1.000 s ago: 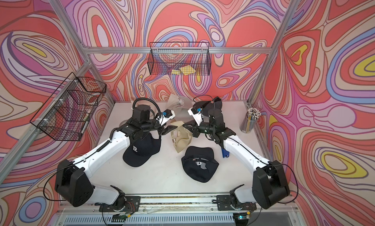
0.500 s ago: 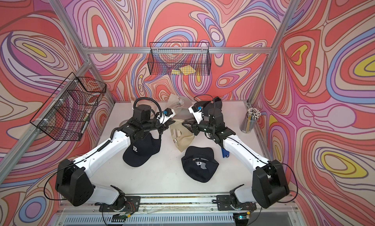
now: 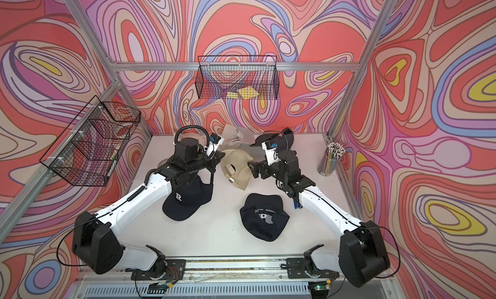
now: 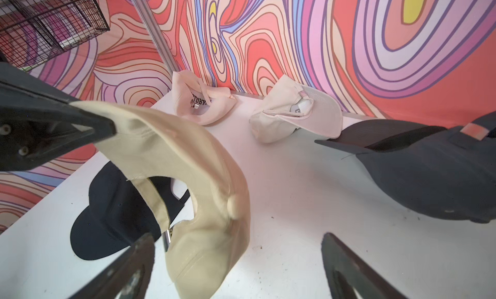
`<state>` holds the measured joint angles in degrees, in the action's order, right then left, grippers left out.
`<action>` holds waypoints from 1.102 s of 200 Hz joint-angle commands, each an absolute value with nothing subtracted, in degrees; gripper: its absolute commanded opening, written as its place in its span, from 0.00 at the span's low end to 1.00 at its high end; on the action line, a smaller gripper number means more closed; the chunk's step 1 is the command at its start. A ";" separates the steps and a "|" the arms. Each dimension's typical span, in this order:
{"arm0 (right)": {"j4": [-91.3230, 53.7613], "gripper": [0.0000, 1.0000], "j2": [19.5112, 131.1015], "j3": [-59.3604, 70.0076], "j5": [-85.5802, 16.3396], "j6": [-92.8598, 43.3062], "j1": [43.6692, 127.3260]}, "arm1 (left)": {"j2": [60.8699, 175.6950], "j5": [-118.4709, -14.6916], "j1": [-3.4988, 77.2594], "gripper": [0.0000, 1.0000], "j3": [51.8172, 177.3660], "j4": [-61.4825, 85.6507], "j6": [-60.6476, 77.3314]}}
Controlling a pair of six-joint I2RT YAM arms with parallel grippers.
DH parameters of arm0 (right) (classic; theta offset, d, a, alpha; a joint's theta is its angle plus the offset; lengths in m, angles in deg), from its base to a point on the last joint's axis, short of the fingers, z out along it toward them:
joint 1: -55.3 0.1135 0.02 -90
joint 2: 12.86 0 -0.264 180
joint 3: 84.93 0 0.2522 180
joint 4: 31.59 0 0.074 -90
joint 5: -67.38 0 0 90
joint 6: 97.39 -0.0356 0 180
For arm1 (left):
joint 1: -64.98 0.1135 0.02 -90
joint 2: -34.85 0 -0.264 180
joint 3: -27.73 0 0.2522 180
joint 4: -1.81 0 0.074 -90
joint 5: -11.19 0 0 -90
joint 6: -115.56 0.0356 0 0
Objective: Open the adjustable buckle of the baseball cap
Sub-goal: Pick up the baseball cap from the center of the board.
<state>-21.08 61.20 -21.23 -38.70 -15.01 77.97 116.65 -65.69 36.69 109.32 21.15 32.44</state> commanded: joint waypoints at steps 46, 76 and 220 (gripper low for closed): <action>-28.57 0.98 63.23 -24.15 -45.82 -23.65 77.17 | 111.46 -69.89 36.67 0.00 109.63 20.29 25.07; -33.91 0.97 66.28 -24.91 -49.66 -24.94 76.76 | 110.36 -68.26 36.74 0.00 109.76 19.61 24.70; -41.68 0.00 73.80 -22.07 -57.15 -25.46 76.29 | 105.80 -65.88 36.81 0.26 105.94 15.98 23.66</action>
